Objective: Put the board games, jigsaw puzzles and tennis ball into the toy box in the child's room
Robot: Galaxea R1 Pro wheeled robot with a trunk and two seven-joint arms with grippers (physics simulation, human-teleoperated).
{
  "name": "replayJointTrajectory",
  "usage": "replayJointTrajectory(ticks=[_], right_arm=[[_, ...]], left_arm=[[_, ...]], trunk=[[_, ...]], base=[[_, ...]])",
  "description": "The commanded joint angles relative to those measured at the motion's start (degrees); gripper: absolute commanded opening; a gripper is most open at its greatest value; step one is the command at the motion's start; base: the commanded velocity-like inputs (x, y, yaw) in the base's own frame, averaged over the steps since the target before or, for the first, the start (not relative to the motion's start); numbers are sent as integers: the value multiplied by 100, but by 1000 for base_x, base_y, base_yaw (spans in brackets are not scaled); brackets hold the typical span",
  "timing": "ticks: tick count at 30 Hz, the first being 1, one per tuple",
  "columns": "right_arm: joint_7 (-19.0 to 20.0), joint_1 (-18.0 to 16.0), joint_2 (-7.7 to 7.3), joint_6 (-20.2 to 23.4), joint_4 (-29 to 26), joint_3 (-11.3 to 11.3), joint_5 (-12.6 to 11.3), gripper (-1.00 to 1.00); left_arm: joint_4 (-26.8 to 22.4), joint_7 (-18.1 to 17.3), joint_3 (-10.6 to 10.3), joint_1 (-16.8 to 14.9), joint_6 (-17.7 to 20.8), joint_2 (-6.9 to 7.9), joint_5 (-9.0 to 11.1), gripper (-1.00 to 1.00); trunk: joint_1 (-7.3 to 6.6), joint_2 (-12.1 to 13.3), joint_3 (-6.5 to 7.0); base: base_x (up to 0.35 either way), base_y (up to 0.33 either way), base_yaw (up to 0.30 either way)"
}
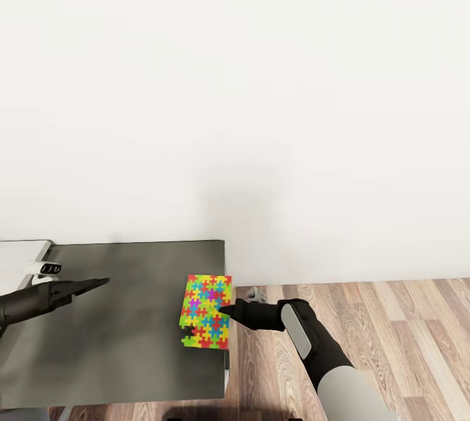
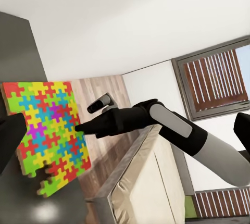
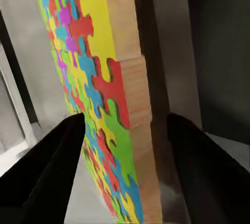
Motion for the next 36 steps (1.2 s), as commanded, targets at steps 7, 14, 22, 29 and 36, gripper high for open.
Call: replayJointTrajectory(ticks=[7, 14, 22, 29, 36], right_arm=[[164, -2, 1, -224, -3, 1, 34, -100], [308, -2, 1, -262, -3, 3, 59, -100], [319, 12, 1, -271, -3, 4, 61, -100], [319, 53, 1, -358, -3, -4, 60, -100], [485, 66, 1, -555, -2, 3, 50, -100]], left_arm=[[4, -22, -1, -2, 59, 0, -2, 100], [5, -22, 27, -3, 66, 6, -2, 100], [2, -22, 8, -3, 143, 19, -2, 100], [6, -22, -13, -3, 189, 14, -12, 100], [0, -22, -2, -10, 266, 11, -42, 100]], trunk=[[3, -9, -9], [3, -9, -9], [3, -9, -9], [3, -9, -9], [3, -9, -9]], base=[[0, 0, 0], [0, 0, 0], [0, 0, 0], [0, 0, 0], [0, 0, 0]])
